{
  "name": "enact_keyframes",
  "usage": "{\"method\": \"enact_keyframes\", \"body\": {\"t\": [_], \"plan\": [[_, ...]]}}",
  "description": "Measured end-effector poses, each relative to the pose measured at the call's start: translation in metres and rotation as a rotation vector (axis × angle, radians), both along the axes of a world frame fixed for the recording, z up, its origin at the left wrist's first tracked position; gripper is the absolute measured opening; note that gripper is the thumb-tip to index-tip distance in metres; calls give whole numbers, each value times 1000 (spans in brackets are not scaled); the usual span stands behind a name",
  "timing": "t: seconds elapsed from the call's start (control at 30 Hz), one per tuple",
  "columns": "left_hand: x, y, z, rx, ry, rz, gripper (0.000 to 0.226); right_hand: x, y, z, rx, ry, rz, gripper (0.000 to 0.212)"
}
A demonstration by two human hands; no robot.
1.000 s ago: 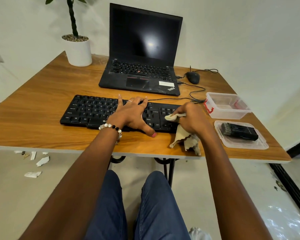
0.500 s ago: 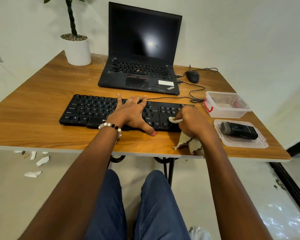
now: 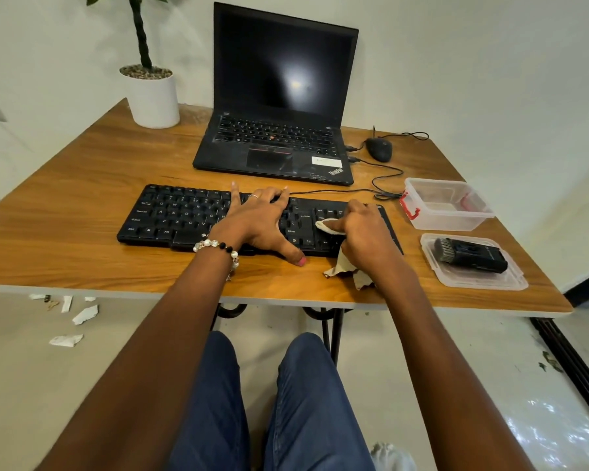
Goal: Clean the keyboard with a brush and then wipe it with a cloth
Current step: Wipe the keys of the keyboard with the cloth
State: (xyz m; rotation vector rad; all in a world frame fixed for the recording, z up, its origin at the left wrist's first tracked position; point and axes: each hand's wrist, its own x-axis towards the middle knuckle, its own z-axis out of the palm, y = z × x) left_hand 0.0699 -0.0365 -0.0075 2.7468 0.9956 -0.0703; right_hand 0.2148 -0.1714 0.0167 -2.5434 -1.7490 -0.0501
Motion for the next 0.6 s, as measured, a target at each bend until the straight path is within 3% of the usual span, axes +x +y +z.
{"method": "enact_keyframes", "body": {"t": [0.17,0.27,0.37,0.5,0.6], "plan": [[-1,0,-1,-1,-18,-2,144,4,-11,9,-17,-11,-78,37],[0,0,0,0,-16,-7,144,14,-18,23,47,264,-34,26],[1,0,2,-6,9,-7,145,22,-26,32,314,605,-161,32],[3,-1,7,-44,47,-16,147,31,-18,34,511,494,-273,33],[11,-5,8,-114,23,-21,142,28,5,32,369,365,-100,35]]}}
